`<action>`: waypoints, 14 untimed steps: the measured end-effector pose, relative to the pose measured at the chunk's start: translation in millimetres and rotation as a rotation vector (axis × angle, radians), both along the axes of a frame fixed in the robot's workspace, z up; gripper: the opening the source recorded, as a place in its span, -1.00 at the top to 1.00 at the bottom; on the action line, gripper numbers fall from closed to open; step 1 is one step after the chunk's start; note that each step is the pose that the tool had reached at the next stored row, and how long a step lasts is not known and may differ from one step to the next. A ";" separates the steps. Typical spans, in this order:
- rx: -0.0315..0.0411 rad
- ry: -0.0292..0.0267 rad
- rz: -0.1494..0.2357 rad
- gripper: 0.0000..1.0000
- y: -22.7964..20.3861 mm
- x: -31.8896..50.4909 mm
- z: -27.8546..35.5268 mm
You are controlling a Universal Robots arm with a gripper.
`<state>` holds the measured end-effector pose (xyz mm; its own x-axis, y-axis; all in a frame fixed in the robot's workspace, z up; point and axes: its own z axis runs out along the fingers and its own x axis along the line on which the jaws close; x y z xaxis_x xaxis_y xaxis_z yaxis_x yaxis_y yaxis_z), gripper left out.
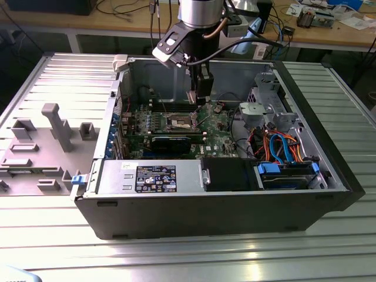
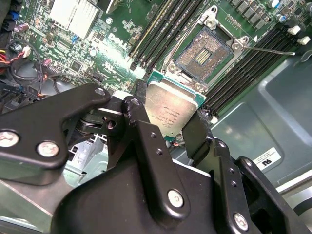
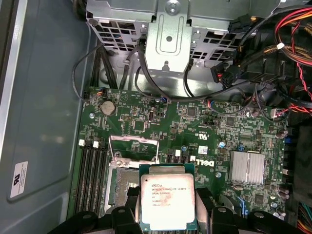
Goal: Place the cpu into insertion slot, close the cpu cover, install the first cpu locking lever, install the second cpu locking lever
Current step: 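Place the cpu into insertion slot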
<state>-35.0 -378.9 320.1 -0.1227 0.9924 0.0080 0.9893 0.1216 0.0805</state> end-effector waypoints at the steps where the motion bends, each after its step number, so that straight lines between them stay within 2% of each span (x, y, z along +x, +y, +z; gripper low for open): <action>1: 0.0000 -0.0001 -0.001 -0.08 0.0 0.0 0.0; 14: 0.0000 -0.0001 -0.008 -0.08 0.0 0.0 -0.4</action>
